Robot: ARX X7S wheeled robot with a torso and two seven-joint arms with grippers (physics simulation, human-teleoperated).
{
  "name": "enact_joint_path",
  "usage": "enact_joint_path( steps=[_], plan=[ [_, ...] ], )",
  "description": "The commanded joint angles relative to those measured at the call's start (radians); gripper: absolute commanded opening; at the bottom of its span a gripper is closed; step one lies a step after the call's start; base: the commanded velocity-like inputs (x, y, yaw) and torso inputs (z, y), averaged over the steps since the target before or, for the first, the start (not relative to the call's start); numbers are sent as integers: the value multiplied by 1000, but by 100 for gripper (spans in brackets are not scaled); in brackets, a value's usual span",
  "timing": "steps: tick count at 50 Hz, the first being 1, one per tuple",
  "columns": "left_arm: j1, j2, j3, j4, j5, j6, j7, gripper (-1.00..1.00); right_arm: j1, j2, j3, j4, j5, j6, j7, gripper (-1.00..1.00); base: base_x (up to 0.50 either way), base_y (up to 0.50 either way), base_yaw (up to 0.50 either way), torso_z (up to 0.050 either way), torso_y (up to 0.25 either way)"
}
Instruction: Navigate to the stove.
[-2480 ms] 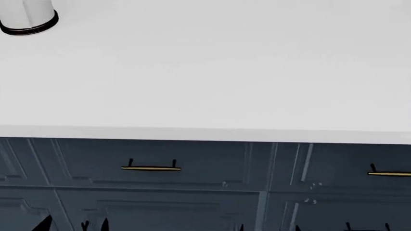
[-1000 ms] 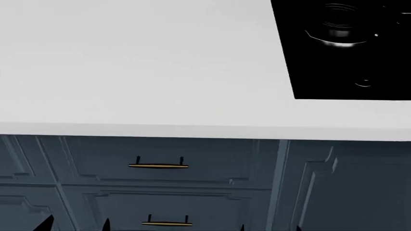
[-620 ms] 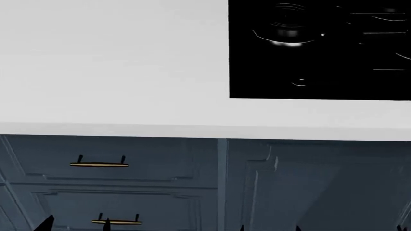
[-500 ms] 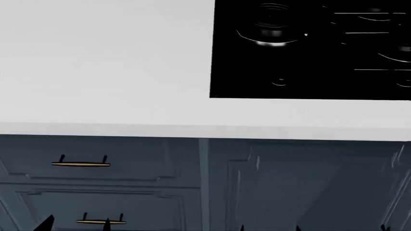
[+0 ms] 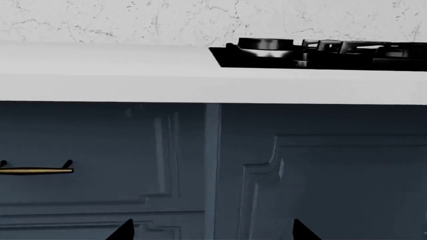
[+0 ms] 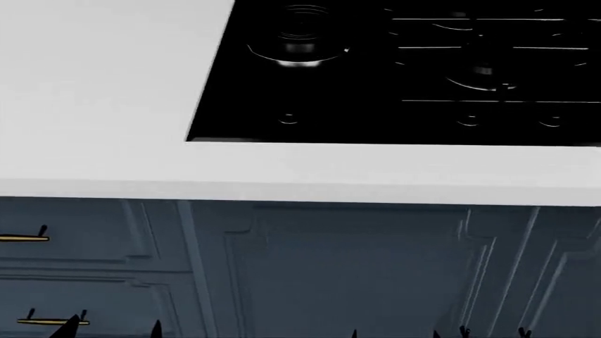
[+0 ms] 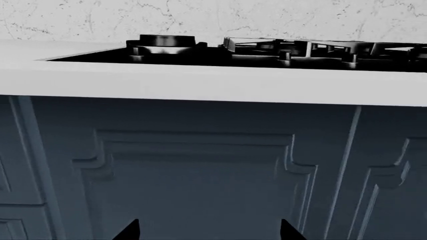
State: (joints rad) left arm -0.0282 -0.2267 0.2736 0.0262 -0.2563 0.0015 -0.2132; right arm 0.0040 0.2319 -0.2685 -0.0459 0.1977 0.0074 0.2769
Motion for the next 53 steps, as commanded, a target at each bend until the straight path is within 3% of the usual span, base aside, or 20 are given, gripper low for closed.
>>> enact_joint_path(
  steps=[1,53],
  plan=[
    [4,-7,5,11,-5,-3,-5,100,-4,6,-5,-10,4,3,7,100,-1,-500,0,0,0],
    [-11,-19,30,-8,-19,11,-21,100,5,21,-22,3,25,-9,24,100,-1,-500,0,0,0]
  ],
)
